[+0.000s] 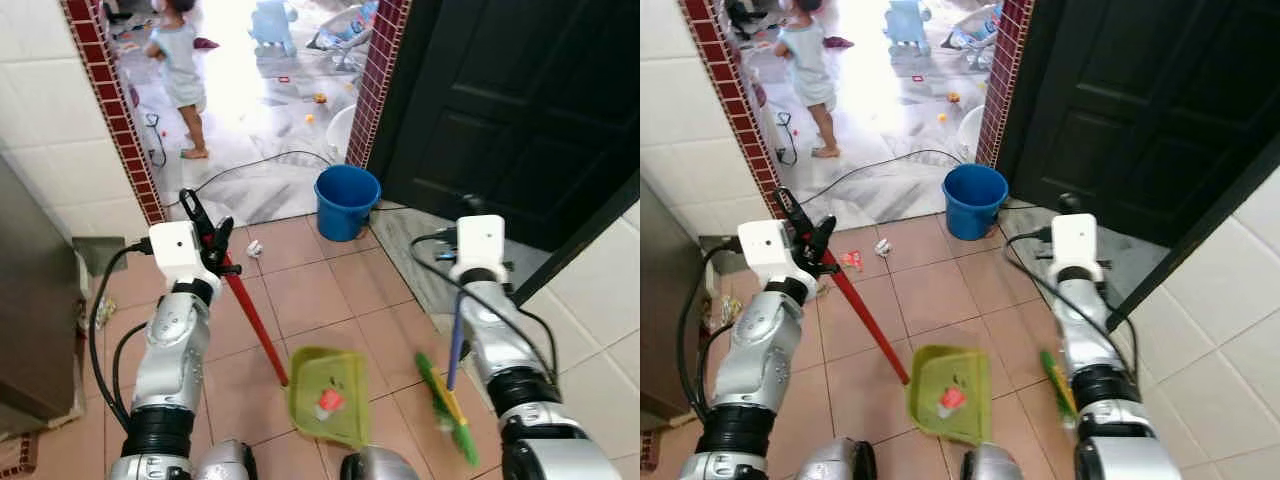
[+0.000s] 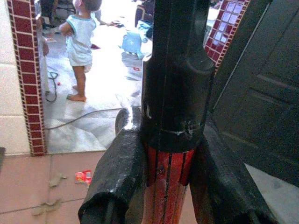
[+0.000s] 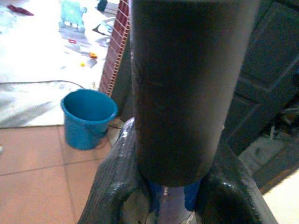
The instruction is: Sweep floor
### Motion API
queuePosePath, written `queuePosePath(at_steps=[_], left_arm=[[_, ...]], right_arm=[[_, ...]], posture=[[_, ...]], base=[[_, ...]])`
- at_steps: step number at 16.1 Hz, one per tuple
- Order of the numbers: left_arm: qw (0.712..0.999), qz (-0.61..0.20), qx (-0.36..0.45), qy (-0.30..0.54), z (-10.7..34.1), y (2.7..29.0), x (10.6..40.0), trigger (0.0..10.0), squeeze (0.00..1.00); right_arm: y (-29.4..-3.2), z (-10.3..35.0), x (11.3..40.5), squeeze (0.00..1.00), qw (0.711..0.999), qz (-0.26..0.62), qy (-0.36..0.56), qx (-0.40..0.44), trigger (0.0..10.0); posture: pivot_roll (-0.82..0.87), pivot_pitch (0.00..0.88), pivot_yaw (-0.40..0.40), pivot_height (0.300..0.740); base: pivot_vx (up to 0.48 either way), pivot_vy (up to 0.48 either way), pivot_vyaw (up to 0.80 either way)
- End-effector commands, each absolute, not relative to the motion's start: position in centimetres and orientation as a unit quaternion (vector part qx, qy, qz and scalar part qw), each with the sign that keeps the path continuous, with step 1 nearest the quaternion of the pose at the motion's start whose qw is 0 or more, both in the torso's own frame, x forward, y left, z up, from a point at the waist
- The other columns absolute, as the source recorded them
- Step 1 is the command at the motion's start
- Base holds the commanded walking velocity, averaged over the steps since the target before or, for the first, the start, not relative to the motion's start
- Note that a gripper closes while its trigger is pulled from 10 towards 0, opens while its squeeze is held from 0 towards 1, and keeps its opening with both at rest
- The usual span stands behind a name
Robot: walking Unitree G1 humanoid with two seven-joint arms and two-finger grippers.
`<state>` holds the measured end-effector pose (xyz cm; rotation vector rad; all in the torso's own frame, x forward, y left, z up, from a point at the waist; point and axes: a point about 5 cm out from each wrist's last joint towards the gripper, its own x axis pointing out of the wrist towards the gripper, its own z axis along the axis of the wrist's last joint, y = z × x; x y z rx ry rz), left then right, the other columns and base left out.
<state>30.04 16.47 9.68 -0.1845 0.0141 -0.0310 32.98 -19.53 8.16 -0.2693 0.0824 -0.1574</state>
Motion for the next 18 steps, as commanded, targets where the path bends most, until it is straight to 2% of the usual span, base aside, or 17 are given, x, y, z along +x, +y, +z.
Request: queuePosePath(at_steps=[1, 5, 9, 14, 18], left_arm=[[0.994, -0.023, -0.1, -0.038, 11.9, 16.5, 30.6, 10.0, 0.0], [0.992, -0.024, -0.108, -0.064, 13.9, 16.4, 31.4, 10.0, 0.0], [0.988, 0.002, -0.132, -0.082, 15.1, 16.9, 31.6, 10.0, 0.0], [0.978, 0.024, -0.161, -0.128, 18.3, 17.7, 32.5, 10.0, 0.0], [0.971, 0.035, -0.17, -0.166, 20.8, 18.0, 32.8, 10.0, 0.0]], right_arm=[[-19.4, 9.3, 33.4, 0.0, 0.987, -0.084, 0.011, -0.135, 10.0], [-21.4, 8.9, 32.8, 0.0, 0.984, -0.115, 0.016, -0.138, 10.0], [-21.9, 8.3, 32.3, 0.0, 0.982, -0.12, 0.026, -0.145, 10.0], [-20.7, 8.0, 32.6, 0.0, 0.983, -0.106, 0.028, -0.144, 10.0], [-20.9, 7.9, 32.4, 0.0, 0.983, -0.108, 0.029, -0.143, 10.0]], posture=[[-0.06, 0.0, -0.011, 0.74], [-0.08, 0.0, 0.021, 0.74], [-0.09, 0.0, 0.028, 0.74], [-0.09, 0.0, 0.027, 0.74], [-0.09, 0.0, 0.033, 0.74]], base=[[0.0, 0.0, 0.0], [0.0, 0.0, 0.0], [0.275, 0.0, 0.0], [0.363, 0.0, 0.0], [0.414, 0.0, 0.0]])
